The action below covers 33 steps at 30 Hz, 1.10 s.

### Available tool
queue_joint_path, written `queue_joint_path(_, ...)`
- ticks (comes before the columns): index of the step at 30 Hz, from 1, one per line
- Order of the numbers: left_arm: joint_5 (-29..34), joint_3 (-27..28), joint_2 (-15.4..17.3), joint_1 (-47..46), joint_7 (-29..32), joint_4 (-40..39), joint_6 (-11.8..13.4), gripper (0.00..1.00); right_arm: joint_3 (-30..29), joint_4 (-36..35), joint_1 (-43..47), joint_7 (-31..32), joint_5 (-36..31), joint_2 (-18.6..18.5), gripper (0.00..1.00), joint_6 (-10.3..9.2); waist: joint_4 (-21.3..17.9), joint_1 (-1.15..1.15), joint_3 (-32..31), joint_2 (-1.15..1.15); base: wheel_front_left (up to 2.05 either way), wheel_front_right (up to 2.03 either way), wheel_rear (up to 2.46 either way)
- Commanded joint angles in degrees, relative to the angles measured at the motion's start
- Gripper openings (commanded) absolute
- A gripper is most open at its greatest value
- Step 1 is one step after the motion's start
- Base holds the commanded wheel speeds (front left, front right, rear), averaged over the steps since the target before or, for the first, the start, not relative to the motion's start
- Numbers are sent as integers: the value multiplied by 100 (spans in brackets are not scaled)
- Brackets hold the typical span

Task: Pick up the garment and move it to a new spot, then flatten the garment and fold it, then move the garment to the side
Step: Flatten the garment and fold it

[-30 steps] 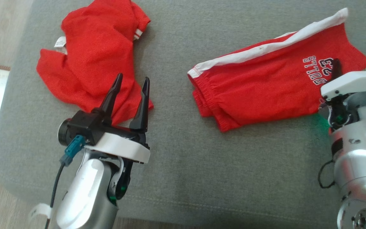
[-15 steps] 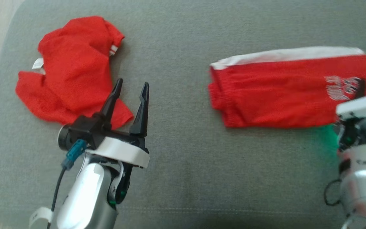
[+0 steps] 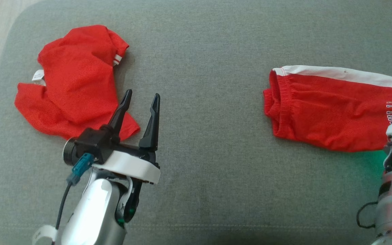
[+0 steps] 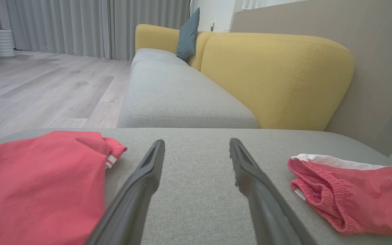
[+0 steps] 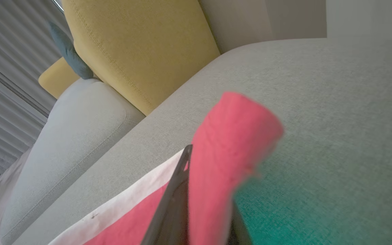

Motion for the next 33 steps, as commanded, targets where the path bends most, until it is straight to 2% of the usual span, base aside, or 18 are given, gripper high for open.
queue_joint_path(1,-9,191,30,-130,-70,-187,-9,100,191,-251,-229,31,-22,7,0,39,18,0,-12,0,0,0,0)
queue_joint_path(5,-18,173,30,-110,-70,-167,-6,100,844,-390,-314,76,377,29,0,39,75,0,-84,0,0,0,0)
queue_joint_path(13,-60,177,30,-14,-70,-149,31,100,2888,-820,-31,19,1897,32,0,39,160,0,-294,0,0,0,0)
queue_joint_path(18,-98,162,30,31,-70,-171,70,100,3927,-1181,315,89,2468,33,0,39,245,0,-366,0,0,0,0)
queue_joint_path(26,-129,149,30,97,-70,-174,101,100,4516,-1259,679,136,2553,33,0,39,374,0,-426,0,0,0,0)
queue_joint_path(33,-140,166,30,144,-70,-181,123,100,4880,-1211,939,294,2322,33,0,39,404,0,-439,0,0,0,0)
